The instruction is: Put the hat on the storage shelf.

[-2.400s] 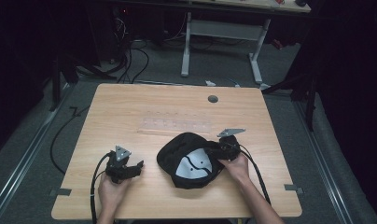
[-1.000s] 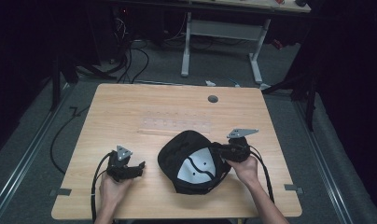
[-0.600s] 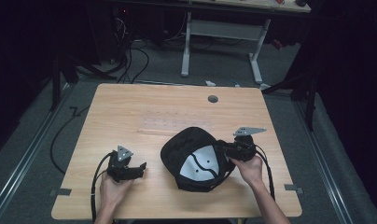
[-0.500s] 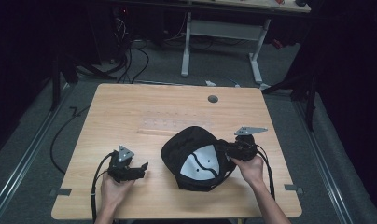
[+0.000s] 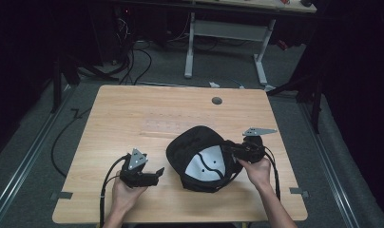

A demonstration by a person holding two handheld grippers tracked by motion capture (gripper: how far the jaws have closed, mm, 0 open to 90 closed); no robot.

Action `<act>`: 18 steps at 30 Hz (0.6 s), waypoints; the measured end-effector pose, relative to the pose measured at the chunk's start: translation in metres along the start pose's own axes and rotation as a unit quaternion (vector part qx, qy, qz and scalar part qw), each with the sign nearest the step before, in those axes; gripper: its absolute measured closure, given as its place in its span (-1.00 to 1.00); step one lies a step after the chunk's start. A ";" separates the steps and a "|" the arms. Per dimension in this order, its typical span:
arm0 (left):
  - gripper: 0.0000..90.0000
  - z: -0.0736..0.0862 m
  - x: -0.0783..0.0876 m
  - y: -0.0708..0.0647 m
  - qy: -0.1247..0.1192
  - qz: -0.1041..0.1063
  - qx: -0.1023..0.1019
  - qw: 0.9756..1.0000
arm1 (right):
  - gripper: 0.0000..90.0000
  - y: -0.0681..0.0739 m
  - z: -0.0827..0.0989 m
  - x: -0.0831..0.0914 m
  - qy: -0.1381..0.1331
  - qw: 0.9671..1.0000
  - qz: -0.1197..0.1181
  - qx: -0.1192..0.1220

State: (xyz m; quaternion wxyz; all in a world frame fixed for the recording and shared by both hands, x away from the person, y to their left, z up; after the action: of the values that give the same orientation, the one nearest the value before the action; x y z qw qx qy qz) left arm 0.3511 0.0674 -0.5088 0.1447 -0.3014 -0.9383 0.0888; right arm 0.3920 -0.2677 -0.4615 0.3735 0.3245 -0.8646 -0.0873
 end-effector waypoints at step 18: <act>-0.67 -0.005 -0.015 -0.025 0.004 0.028 -0.031 0.999 | 0.83 0.007 -0.008 -0.005 0.004 1.000 -0.004 -0.005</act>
State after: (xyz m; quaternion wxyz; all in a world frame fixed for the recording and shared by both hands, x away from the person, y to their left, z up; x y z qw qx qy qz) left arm 0.3507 0.0392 -0.5015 0.1362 -0.3325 -0.9311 0.0630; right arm 0.3968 -0.2588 -0.4558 0.3781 0.3268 -0.8613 -0.0914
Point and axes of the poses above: each handheld gripper's, and its own axes: x roughly backward along the jaws, z roughly out of its underside, y roughly to its left, the point moved 1 cm from there along -x, roughly forward along the jaws, and after that the axes turned 11 degrees about -x, right-handed, at the moved point
